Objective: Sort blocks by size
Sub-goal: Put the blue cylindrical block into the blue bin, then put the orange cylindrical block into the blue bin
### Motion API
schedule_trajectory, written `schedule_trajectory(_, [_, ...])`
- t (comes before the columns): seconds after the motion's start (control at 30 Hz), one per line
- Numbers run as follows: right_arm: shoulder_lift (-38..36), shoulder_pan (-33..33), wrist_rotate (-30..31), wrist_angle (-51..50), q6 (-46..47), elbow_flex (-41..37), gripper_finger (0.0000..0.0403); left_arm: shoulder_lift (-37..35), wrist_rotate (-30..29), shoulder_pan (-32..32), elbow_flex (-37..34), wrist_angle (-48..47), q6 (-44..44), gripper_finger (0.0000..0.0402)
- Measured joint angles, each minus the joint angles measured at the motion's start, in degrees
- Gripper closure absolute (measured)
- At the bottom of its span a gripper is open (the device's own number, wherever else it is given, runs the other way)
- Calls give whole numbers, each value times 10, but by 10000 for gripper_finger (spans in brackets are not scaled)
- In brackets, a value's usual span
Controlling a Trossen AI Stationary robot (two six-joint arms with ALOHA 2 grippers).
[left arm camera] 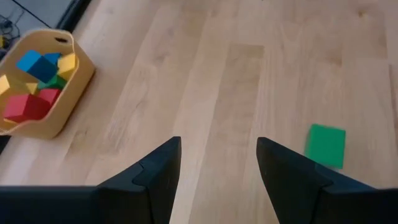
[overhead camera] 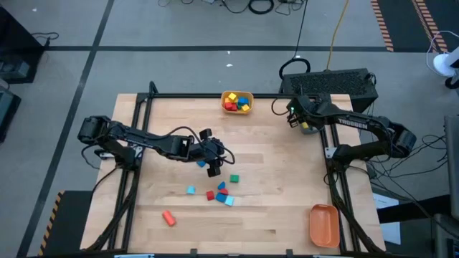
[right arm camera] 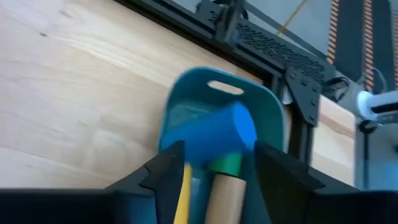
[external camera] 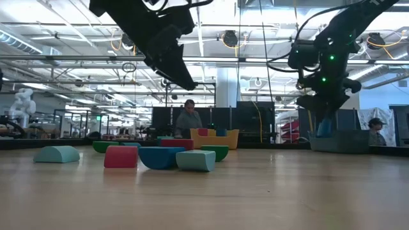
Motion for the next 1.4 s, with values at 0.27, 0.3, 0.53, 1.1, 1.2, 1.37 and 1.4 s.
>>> schedule_trajectory(0.27, [-11,24,32,-26,19,0,215,0,0,-20,0,-42,-44,191])
schedule_trajectory(0.3, [-17,31,34,-26,19,0,217,0,0,-23,0,-48,-44,191])
schedule_trajectory(0.53, [-69,110,-6,-18,36,0,225,0,2,-39,0,-73,-46,191])
schedule_trajectory(1.1, [-83,375,-61,86,132,0,225,0,40,-120,0,-265,-202,191])
schedule_trajectory(1.2, [-74,413,-59,112,144,0,225,0,64,-141,0,-306,-208,191])
schedule_trajectory(1.37, [-46,468,-58,154,155,0,225,0,139,-178,0,-349,-210,191])
schedule_trajectory(1.4, [-38,477,-59,164,155,0,225,0,160,-185,0,-354,-213,191])
